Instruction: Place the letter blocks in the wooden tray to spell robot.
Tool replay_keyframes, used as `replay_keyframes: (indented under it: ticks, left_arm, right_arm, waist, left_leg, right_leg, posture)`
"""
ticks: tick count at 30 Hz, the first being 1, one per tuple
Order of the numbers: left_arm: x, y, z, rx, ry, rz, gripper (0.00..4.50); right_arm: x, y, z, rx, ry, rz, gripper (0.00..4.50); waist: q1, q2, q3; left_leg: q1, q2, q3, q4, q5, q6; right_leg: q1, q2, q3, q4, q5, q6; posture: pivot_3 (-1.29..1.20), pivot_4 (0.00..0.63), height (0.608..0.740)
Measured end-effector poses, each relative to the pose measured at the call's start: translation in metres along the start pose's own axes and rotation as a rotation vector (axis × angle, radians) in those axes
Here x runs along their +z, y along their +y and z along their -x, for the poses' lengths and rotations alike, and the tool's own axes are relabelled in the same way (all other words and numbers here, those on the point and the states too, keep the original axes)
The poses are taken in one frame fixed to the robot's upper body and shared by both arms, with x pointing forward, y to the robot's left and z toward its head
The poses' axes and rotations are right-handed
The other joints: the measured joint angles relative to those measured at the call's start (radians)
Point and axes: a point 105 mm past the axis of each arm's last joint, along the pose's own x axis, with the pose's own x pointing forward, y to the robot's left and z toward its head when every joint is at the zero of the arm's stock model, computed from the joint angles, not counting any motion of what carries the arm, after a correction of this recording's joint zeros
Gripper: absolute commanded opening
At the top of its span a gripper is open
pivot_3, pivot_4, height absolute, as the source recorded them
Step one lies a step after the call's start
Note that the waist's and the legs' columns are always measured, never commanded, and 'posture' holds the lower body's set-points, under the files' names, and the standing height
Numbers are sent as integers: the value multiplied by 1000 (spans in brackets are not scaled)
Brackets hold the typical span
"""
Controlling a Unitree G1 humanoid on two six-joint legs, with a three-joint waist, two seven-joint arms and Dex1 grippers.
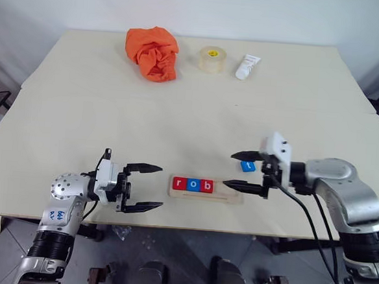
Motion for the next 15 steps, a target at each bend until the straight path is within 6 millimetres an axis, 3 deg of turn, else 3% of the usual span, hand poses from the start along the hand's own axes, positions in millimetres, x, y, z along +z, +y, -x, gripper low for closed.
replay_keyframes:
  ticks: [2, 7, 11, 15]
  left_arm:
    - [-1, 0, 0, 3, 0, 4, 4500]
    - [-1, 0, -1, 1, -6, 6, 4500]
    - [-1, 1, -1, 2, -6, 9, 4500]
    - [-2, 1, 0, 1, -5, 16, 4500]
  right_arm:
    - [-20, -14, 22, -105, 22, -52, 4480]
    - [-41, -35, 64, -295, 15, -105, 4480]
    - [-59, -38, 89, -378, 36, -145, 4480]
    - [-70, -33, 101, -406, 48, -171, 4480]
  waist:
    - [3, 0, 0]
    - [2, 0, 0]
    - [3, 0, 0]
    - [3, 0, 0]
  left_leg:
    - [0, 0, 2, 0, 0, 1]
    - [1, 1, 3, 0, 0, 0]
    - [2, 1, 3, 0, 0, 0]
    - [2, 1, 3, 0, 0, 0]
  right_leg:
    - [0, 0, 1, 0, 0, 0]
    - [0, 0, 1, 0, 0, 0]
    - [0, 0, 1, 0, 0, 0]
    - [1, 0, 1, 0, 0, 0]
  posture:
    - [0, 150, 740]
    - [0, 150, 740]
    - [0, 150, 740]
    - [0, 150, 740]
